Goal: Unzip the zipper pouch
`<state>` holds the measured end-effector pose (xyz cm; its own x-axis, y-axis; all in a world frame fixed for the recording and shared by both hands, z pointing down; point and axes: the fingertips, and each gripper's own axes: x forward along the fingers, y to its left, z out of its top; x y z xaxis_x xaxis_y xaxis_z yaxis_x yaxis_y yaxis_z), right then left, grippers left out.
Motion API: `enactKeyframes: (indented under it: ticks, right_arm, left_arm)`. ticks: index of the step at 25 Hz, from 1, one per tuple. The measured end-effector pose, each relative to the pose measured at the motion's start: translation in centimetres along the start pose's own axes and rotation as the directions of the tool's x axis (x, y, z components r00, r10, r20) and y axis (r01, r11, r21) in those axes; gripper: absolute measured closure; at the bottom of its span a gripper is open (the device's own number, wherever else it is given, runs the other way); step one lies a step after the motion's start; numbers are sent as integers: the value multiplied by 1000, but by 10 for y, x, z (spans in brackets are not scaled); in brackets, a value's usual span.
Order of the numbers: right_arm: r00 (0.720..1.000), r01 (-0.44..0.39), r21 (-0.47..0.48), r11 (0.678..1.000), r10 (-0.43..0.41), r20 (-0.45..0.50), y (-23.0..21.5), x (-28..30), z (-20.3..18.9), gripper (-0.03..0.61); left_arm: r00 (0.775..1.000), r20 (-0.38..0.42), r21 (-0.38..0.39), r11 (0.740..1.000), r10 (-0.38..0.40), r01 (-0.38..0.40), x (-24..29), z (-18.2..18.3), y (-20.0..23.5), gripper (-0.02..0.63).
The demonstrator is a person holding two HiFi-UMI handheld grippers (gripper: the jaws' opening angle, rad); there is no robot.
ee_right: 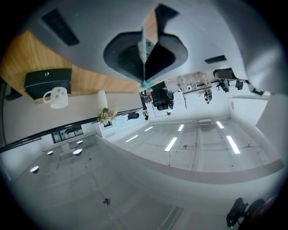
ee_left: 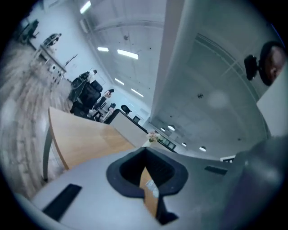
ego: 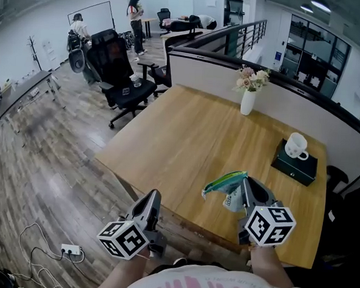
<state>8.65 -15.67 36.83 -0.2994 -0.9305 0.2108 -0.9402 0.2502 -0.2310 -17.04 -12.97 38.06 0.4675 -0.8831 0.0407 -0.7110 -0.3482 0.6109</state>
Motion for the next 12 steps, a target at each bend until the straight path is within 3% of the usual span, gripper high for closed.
enactKeyframes:
  ticks: [3, 5, 12]
  right_arm:
    - [998, -52, 42, 998, 51, 20, 5, -12, 4, 566]
    - [996, -93, 53, 994, 92, 21, 10, -23, 6, 566]
    - [991, -137, 60, 989, 136, 17, 3, -78, 2, 566]
  left_arm:
    - [998, 14, 199, 978, 60, -62, -13, 3, -14, 614]
    - [996, 29, 256, 962, 86, -90, -23, 0, -25, 614]
    - [993, 43, 157, 981, 112, -117, -60, -38, -57, 613]
